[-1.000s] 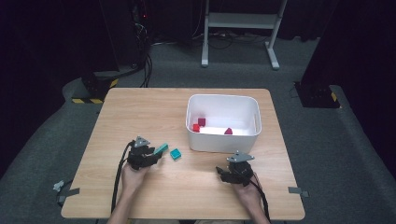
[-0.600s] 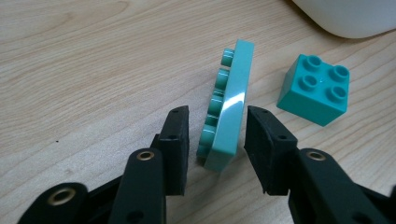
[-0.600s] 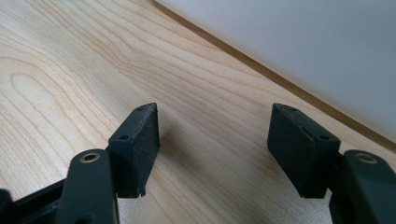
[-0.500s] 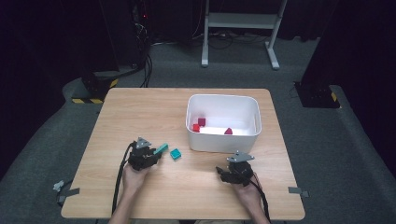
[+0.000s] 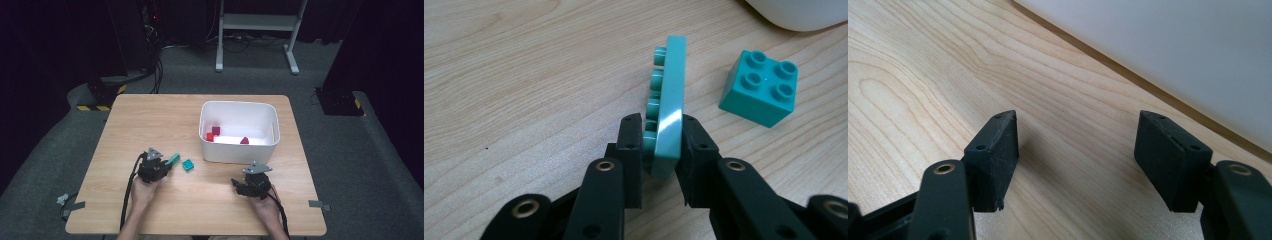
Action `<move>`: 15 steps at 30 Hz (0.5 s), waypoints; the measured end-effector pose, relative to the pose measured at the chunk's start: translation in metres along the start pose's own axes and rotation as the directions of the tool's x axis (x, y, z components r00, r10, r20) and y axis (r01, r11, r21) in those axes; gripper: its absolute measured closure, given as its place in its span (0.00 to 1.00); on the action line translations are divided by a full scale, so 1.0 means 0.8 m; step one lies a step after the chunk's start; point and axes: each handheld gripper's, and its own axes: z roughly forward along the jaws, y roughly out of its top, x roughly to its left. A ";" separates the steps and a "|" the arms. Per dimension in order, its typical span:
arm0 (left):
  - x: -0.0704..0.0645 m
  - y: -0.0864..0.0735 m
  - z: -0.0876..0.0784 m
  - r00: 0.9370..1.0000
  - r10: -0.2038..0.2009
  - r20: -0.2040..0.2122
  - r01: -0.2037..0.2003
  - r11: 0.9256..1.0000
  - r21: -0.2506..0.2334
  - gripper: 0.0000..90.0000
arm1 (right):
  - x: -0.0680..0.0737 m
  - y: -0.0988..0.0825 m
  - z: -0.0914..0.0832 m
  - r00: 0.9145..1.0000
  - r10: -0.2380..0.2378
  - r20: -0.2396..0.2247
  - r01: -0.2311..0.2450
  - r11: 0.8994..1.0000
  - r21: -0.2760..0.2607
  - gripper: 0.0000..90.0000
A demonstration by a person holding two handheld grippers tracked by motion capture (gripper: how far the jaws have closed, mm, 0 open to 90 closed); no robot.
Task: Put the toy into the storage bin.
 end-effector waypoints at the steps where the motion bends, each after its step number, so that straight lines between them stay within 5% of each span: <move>1: 0.000 0.000 0.000 1.000 0.000 -0.001 0.000 1.000 0.001 0.83 | 0.000 0.000 0.000 1.000 0.000 0.000 0.000 1.000 0.000 0.38; 15: 0.001 0.005 -0.011 0.999 -0.032 0.035 0.032 0.999 -0.013 0.84 | 0.000 0.000 0.000 1.000 0.000 0.000 0.000 1.000 0.000 0.38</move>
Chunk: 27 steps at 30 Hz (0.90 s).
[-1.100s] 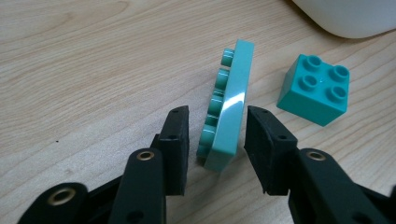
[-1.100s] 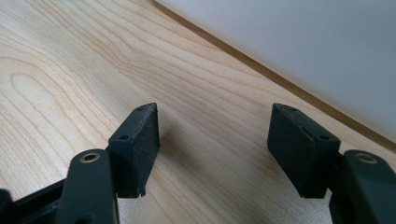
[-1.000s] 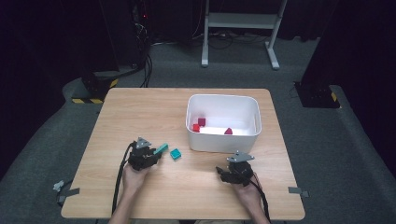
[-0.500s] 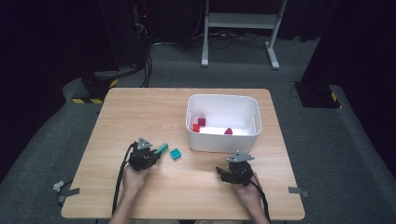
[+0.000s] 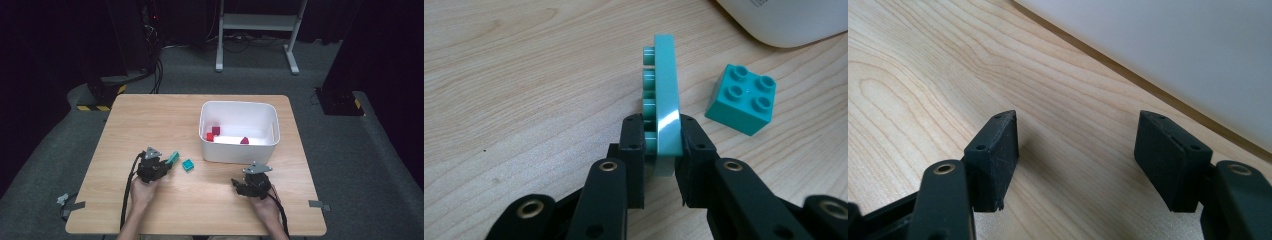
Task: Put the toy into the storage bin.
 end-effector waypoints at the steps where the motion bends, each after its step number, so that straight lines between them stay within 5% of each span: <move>1: 0.000 0.000 -0.001 1.000 -0.002 0.003 0.002 1.000 0.001 0.84 | 0.000 0.000 0.000 1.000 0.001 0.000 -0.001 1.000 0.000 0.38; 6: 0.001 0.003 -0.005 1.000 -0.015 0.017 0.014 1.000 0.003 0.84 | 0.000 0.000 0.000 1.000 0.001 0.000 -0.001 1.000 0.000 0.38; 19: -0.014 0.022 -0.019 0.997 0.045 0.059 -0.044 0.999 -0.018 0.84 | 0.000 0.000 0.000 1.000 0.002 0.000 -0.002 1.000 0.001 0.38; 27: -0.018 0.032 -0.027 0.996 0.049 0.075 -0.046 0.998 -0.039 0.84 | 0.000 0.000 0.000 1.000 0.000 0.000 0.000 1.000 -0.001 0.38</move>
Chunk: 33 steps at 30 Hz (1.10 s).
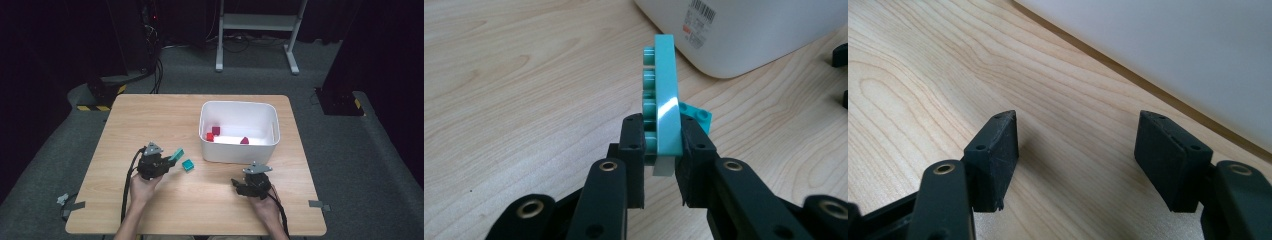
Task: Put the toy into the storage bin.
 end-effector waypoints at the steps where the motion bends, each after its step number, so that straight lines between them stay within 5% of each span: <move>1: 0.000 0.001 -0.001 1.000 -0.002 0.007 0.002 1.000 -0.005 0.84 | 0.000 0.000 0.000 1.000 0.000 0.000 0.000 1.000 0.000 0.38; 33: -0.010 0.063 -0.029 0.996 0.047 0.078 -0.040 0.996 -0.083 0.84 | 0.000 0.000 0.000 1.000 -0.001 -0.001 0.001 1.000 0.001 0.38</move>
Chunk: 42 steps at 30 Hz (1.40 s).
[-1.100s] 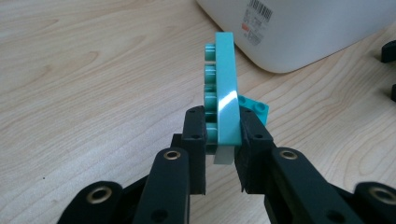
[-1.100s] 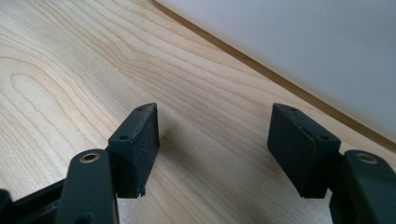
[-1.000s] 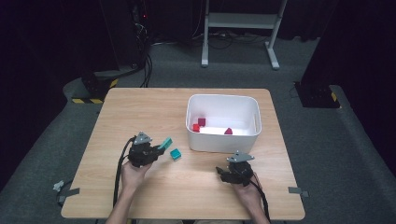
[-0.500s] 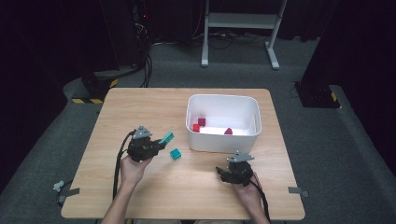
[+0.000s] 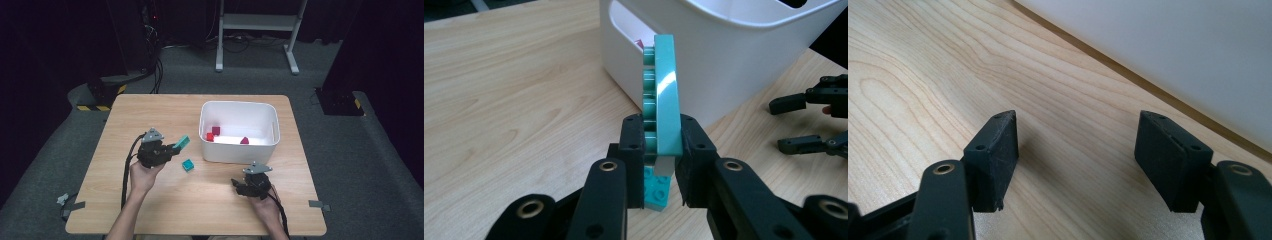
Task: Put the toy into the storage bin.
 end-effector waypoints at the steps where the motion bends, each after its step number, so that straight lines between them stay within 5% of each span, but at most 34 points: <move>1: 0.000 0.002 -0.001 1.000 -0.002 0.004 0.002 1.000 -0.004 0.84 | 0.000 0.000 0.000 1.000 0.002 0.000 -0.002 1.000 0.001 0.38; 20: -0.007 0.045 -0.009 0.999 0.000 0.044 0.002 0.998 -0.059 0.84 | 0.000 0.000 0.000 1.000 -0.001 0.000 0.001 1.000 0.000 0.38; 42: -0.020 0.087 0.017 0.995 0.007 0.097 -0.001 0.998 -0.058 0.84 | 0.000 0.000 0.000 1.000 -0.002 -0.001 0.002 1.000 0.002 0.37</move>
